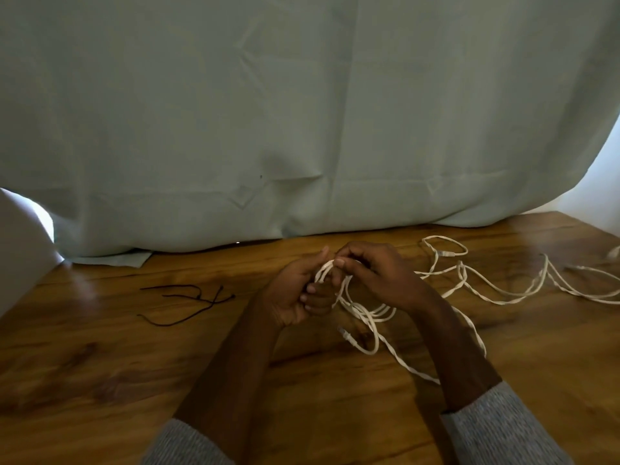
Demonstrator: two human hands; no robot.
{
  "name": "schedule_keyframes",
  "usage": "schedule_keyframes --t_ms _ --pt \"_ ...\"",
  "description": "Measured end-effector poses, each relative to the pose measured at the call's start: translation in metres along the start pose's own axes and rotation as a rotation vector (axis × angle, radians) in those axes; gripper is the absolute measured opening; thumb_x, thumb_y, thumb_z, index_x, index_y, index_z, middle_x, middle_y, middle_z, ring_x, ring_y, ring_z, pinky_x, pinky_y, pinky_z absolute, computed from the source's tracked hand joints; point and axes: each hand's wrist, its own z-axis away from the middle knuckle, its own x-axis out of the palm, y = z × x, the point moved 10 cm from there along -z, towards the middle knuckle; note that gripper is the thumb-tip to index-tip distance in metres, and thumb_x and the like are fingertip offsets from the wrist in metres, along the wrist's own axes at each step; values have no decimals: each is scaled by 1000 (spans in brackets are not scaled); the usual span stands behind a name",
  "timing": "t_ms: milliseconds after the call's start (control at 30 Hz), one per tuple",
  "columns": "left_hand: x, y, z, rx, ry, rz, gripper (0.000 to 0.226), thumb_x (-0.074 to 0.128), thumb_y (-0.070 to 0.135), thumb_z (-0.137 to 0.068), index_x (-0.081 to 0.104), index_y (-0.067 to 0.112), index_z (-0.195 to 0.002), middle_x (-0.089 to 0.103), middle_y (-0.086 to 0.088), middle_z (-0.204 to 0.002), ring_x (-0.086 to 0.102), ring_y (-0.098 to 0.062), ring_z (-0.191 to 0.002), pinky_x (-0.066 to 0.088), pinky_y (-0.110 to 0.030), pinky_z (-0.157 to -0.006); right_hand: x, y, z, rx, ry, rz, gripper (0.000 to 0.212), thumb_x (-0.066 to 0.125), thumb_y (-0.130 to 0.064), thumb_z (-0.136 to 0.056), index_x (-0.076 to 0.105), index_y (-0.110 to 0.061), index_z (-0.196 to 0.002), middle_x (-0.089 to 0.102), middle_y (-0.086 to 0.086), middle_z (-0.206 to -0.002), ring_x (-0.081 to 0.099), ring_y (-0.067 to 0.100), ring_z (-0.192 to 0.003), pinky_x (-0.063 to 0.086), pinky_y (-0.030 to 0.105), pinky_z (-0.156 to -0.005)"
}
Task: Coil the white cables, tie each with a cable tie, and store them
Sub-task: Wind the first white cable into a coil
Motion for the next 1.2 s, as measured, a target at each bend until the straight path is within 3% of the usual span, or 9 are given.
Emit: schedule_keyframes --t_ms 167,333,467,567,633,800,933,1067,1200 --pt "2 7 3 94 -52 73 59 32 52 -99 69 9 -83 27 9 -37 22 -2 -28 19 -15 -35 3 2 1 -11 14 -23 25 54 -22 -102 72 -25 -118 72 -17 -111 67 6 -106 52 28 -90" --pt "12 5 10 80 -213 26 48 63 48 -92 71 3 -106 20 7 -41 16 -5 -31 18 -15 -37 10 17 6 151 -68 -235 23 50 -15 -105 71 -15 -115 70 2 -82 61 19 -55 48 29 -52" --pt "19 2 12 -5 -326 59 48 56 44 -97 70 -1 -106 25 6 -39 19 -7 -30 24 -14 -38 15 9 4 114 -85 -298 20 50 -19 -105 68 -11 -98 68 7 -76 53 15 -51 42 31 -50" --pt "26 11 14 22 -406 83 54 41 45 -103 67 -2 -110 29 5 -40 13 -8 -30 27 -17 -39 8 2 0 70 19 -239 21 53 -16 -104 69 -17 -90 67 4 -76 56 4 -54 42 20 -55" --pt "24 11 15 0 -402 132 54 45 45 -103 65 -5 -111 33 4 -41 16 -7 -29 26 -16 -39 2 -5 0 24 70 -141 21 54 -14 -103 70 -15 -91 68 -5 -77 62 4 -63 43 16 -60" --pt "30 17 21 29 -428 122 54 38 36 -106 51 -10 -134 29 5 -42 13 -6 -32 20 -19 -38 -9 -9 -1 -67 176 175 29 48 -34 -103 71 -17 -106 69 -5 -95 65 9 -85 52 37 -73" --pt "41 33 21 136 -470 164 54 32 29 -108 37 -12 -143 24 3 -43 16 -6 -35 29 -20 -42 -9 -8 2 -66 214 333 34 41 -35 -102 67 -19 -116 66 -1 -101 61 15 -87 47 32 -71" --pt "39 62 4 315 -347 297 60 43 28 -105 29 -15 -146 50 -4 -47 28 -7 -35 34 -20 -40 0 12 1 48 153 466 30 36 -36 -106 57 -20 -120 69 7 -85 64 29 -74 35 31 -61" --pt "25 69 -17 437 -140 442 66 44 32 -101 25 -13 -147 61 -1 -61 47 -5 -36 40 -16 -42 13 23 2 102 11 547 31 34 -40 -106 47 -21 -127 68 9 -85 65 33 -74 37 33 -57"
